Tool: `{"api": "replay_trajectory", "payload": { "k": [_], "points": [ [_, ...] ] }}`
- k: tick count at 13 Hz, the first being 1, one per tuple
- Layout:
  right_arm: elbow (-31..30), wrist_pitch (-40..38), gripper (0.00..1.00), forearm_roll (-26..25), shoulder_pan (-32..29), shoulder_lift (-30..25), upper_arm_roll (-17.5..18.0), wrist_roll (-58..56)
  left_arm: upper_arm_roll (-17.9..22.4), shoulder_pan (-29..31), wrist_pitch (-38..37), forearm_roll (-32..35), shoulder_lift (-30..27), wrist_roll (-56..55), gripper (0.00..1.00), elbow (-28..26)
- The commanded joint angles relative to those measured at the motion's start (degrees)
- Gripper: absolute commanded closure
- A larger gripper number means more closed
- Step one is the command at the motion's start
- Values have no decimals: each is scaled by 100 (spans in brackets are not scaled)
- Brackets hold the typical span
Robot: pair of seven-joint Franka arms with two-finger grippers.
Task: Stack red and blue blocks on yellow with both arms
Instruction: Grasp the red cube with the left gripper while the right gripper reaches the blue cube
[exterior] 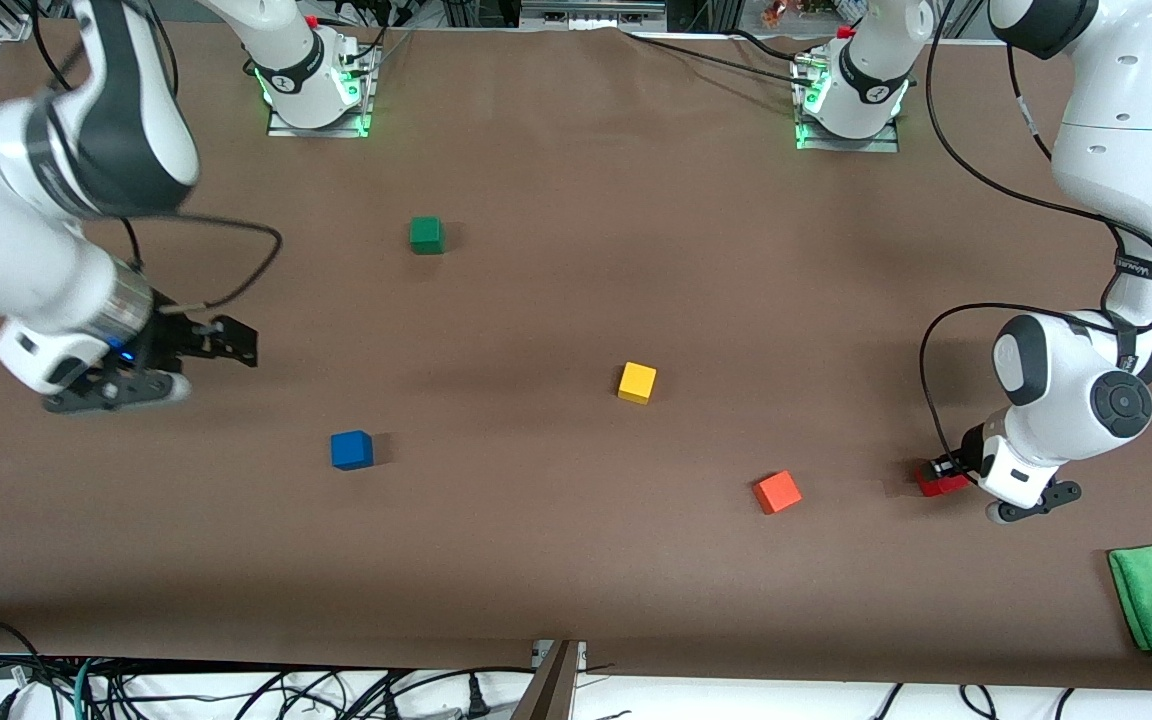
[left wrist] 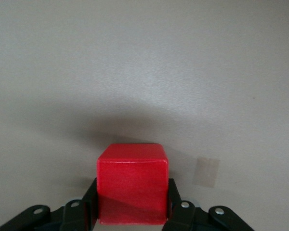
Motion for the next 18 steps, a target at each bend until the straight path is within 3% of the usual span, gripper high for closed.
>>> {"api": "replay_trajectory", "payload": {
  "k": [1, 6, 9, 10, 13, 15, 18],
  "points": [
    [151, 754, 0, 96, 267, 729, 2, -110, -41, -160, -398, -6, -204, 6, 72, 63],
    [387, 2302, 1, 157, 373, 2038, 11, -145, -41, -1651, -1892, -23, -820, -46, 72, 360],
    [424, 2586, 2, 588, 373, 2384, 11, -154, -76, -2469, -2115, -94, -872, -221, 71, 529],
    [415, 2560, 7, 597, 373, 2384, 11, -154, -94, -2794, -2115, -85, -873, -535, 69, 529],
    [300, 2525, 45, 632, 426, 2410, 19, -119, -85, -3560, -2036, -23, -768, -793, 68, 546],
    [239, 2516, 63, 632, 391, 2401, 19, -154, -85, -3824, -1792, -6, -601, -784, 68, 616],
    [335, 1877, 78, 632, 382, 2192, -7, -172, -85, -4053, -1342, 186, -425, -793, 68, 617]
  ]
}}
